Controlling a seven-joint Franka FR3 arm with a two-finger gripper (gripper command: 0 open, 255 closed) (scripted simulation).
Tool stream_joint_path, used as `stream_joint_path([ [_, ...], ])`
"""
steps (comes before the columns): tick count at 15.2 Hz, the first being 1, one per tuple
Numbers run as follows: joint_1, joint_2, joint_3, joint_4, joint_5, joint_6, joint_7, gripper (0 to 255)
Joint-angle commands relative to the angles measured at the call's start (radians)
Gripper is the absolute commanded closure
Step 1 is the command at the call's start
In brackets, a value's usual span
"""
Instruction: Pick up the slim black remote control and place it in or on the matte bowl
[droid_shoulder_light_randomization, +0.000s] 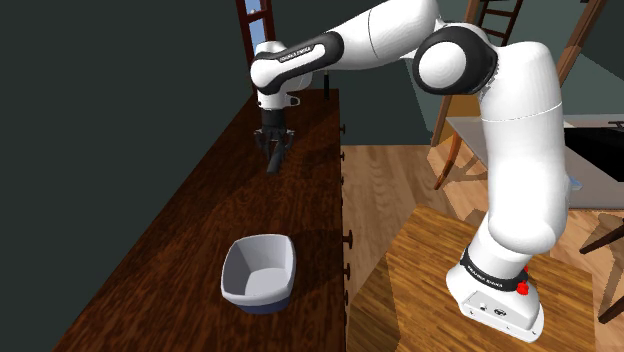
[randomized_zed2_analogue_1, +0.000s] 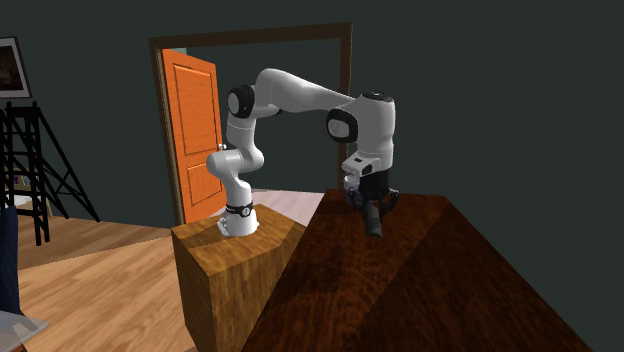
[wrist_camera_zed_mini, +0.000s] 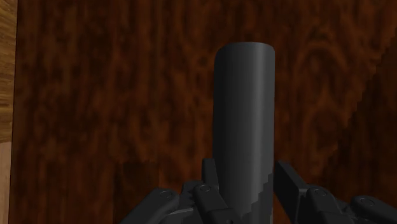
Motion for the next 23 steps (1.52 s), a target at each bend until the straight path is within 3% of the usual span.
stream_joint_path([
  [1, -0.001, -0.008, 0.0, 0.012, 0.0, -0.02, 0.002, 255],
  [16, -0.001, -0.023, 0.003, 0.189, -0.003, -0.209, 0.034, 255],
  [23, 0.06, -0.215, 0.046, -0.103, 0.027, -0.087, 0.123, 255],
])
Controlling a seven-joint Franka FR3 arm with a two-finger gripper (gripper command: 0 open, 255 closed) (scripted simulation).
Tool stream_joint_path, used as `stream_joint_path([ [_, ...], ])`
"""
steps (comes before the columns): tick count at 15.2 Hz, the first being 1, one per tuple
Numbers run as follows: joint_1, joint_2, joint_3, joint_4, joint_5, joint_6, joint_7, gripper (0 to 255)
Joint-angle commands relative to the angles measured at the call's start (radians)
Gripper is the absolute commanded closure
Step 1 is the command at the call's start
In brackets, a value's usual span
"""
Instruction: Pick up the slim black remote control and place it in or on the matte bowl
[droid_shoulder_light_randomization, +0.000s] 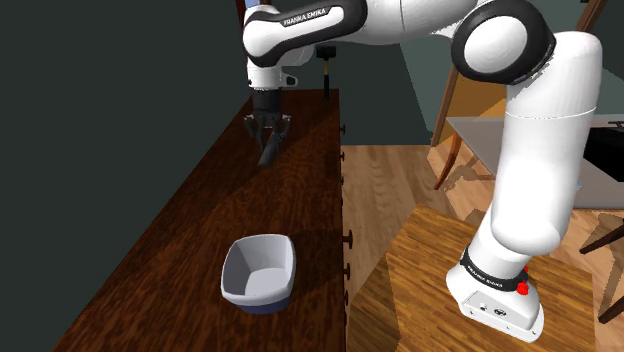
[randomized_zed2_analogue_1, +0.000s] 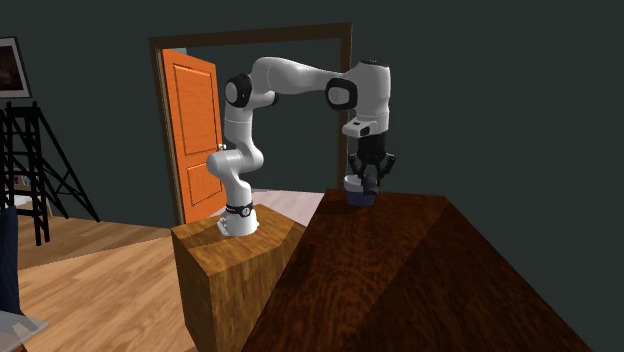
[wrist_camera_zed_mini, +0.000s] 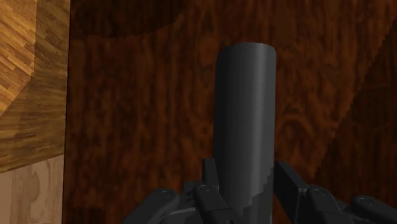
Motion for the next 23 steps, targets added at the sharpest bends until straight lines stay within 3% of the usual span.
stream_joint_path([
  [1, 0.019, -0.043, 0.014, -0.061, 0.008, 0.026, 0.03, 255],
  [12, 0.131, -0.228, 0.113, -0.319, 0.059, 0.146, 0.209, 255],
  [23, 0.254, -0.303, 0.241, -0.427, 0.093, 0.236, 0.433, 255],
])
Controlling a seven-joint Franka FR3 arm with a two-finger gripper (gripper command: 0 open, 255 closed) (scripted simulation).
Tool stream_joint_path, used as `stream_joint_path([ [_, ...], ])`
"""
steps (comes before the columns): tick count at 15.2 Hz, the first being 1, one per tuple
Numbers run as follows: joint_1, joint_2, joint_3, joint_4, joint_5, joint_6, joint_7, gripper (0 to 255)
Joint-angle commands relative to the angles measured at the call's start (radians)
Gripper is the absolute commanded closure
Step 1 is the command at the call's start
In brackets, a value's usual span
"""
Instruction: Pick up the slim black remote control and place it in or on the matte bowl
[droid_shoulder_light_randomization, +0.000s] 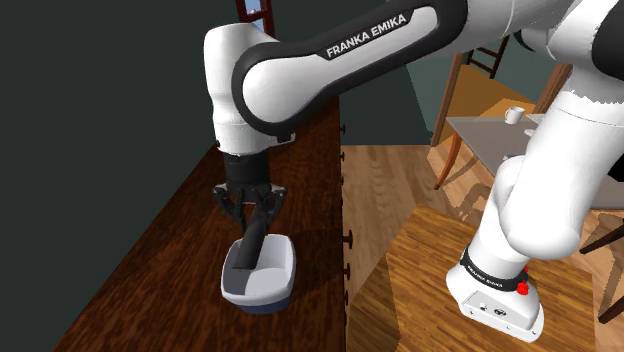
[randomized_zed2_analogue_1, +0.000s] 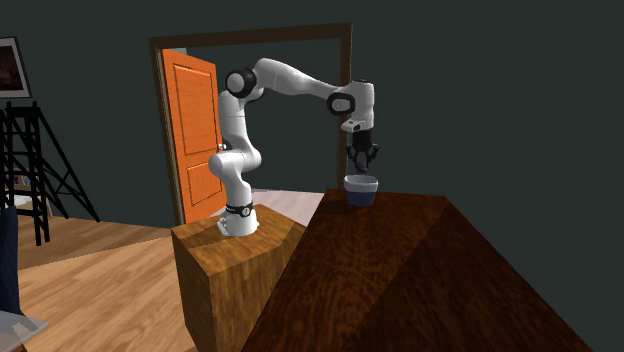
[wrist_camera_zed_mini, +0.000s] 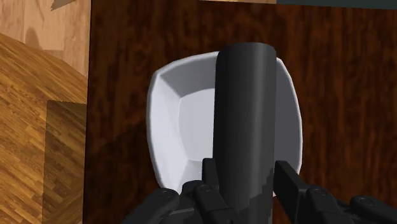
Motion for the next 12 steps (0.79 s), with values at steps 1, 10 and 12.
stream_joint_path([
  [1, 0.023, 0.003, 0.026, -0.006, -0.001, 0.02, 0.047, 255],
  [10, 0.04, 0.032, 0.046, -0.073, -0.003, 0.12, 0.062, 255],
  [12, 0.041, 0.042, 0.047, -0.09, -0.004, 0.147, 0.059, 255],
])
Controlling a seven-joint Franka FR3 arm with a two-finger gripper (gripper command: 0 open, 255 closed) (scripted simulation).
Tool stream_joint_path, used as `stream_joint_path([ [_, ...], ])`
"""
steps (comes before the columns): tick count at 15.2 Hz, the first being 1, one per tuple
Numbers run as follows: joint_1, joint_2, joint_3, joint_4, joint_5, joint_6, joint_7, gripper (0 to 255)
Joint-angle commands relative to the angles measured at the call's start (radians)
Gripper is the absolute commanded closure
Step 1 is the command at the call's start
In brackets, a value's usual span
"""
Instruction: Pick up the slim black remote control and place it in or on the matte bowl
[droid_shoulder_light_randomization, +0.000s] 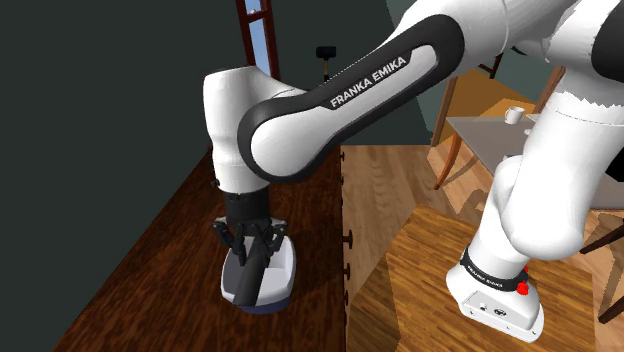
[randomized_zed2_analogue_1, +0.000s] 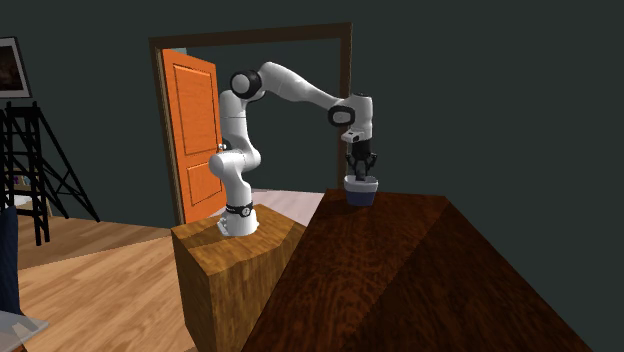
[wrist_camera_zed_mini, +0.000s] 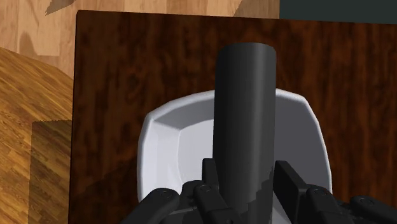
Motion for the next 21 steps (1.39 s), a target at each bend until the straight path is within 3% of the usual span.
stream_joint_path([
  [1, 0.002, 0.015, 0.002, -0.024, -0.002, 0.039, -0.004, 255],
  [9, 0.002, 0.015, 0.002, -0.024, -0.002, 0.039, -0.004, 255],
  [10, 0.001, 0.016, 0.002, -0.025, -0.002, 0.04, -0.005, 0],
  [15, 0.002, 0.015, 0.002, -0.024, -0.002, 0.039, -0.004, 0],
  [19, -0.015, -0.038, -0.016, 0.047, 0.008, -0.087, -0.014, 0],
  [21, -0.015, -0.038, -0.016, 0.047, 0.008, -0.087, -0.014, 0],
])
